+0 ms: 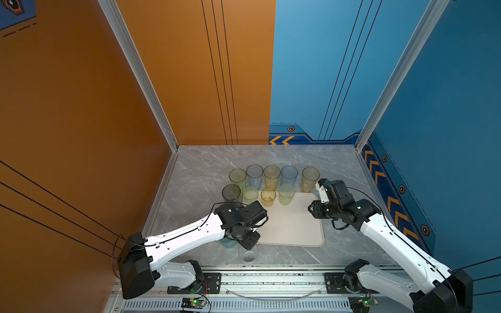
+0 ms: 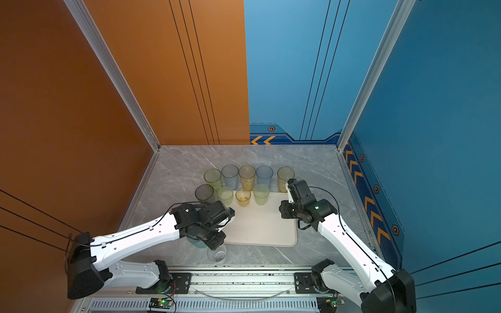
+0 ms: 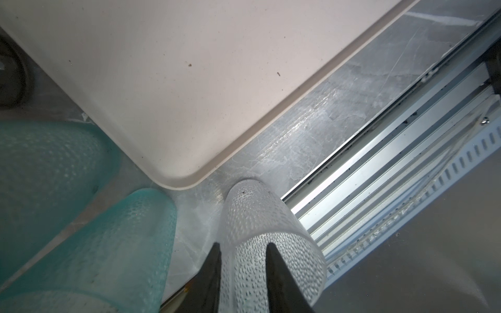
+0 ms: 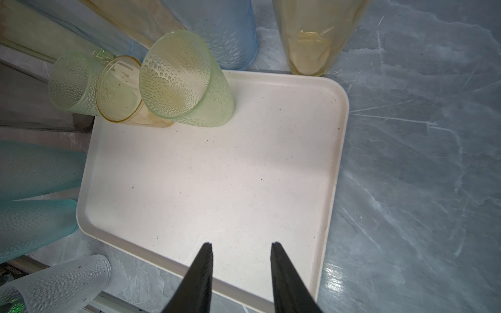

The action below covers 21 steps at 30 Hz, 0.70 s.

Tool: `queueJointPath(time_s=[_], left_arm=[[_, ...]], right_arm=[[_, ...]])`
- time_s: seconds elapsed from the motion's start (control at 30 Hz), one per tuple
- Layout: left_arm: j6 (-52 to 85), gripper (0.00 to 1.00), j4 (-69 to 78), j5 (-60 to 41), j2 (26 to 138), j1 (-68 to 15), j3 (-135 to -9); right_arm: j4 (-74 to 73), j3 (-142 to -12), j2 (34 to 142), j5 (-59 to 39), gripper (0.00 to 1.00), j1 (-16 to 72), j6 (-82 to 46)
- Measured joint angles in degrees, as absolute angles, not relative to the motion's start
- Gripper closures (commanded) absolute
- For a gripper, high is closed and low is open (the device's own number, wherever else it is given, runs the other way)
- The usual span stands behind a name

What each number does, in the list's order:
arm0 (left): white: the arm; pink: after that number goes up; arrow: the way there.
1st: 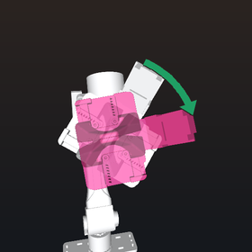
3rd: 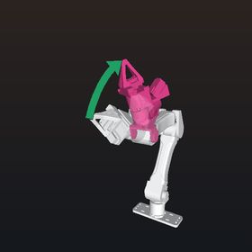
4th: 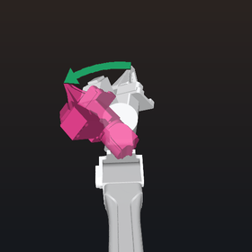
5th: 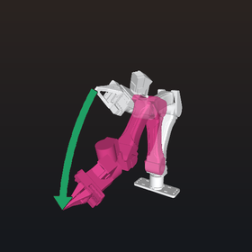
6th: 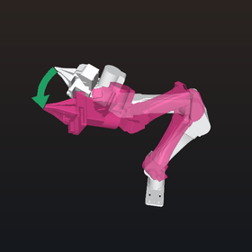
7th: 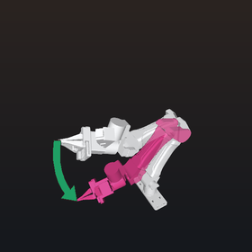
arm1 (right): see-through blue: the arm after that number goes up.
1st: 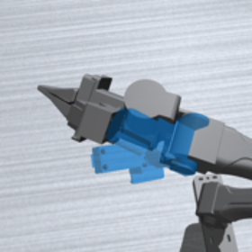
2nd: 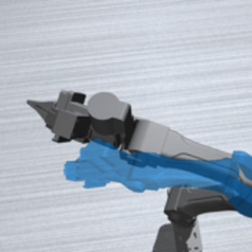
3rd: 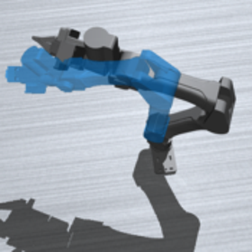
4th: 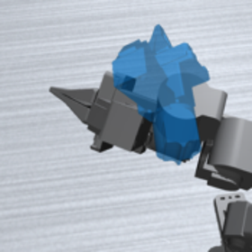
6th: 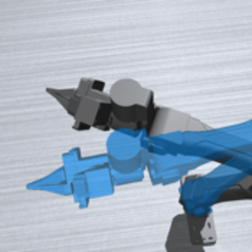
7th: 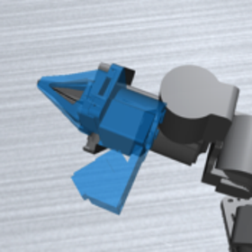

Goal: Place the glasses into the tray
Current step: 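Close the left gripper on the frosted white dimpled cup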

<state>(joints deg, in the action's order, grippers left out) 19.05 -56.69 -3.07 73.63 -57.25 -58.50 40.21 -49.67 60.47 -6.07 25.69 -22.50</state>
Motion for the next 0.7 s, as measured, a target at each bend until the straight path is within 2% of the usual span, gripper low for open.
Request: queueJointPath(time_s=[0.37, 0.7], left_arm=[[19.59, 0.66, -57.56, -3.07, 75.02, -57.34, -58.50], [19.57, 0.68, -58.39, -3.11, 76.20, -57.34, -59.55]], right_arm=[[40.23, -48.90, 60.31, -6.07, 0.65, 25.54, -22.50], [40.23, -48.64, 60.20, -6.07, 0.65, 25.04, -22.50]])
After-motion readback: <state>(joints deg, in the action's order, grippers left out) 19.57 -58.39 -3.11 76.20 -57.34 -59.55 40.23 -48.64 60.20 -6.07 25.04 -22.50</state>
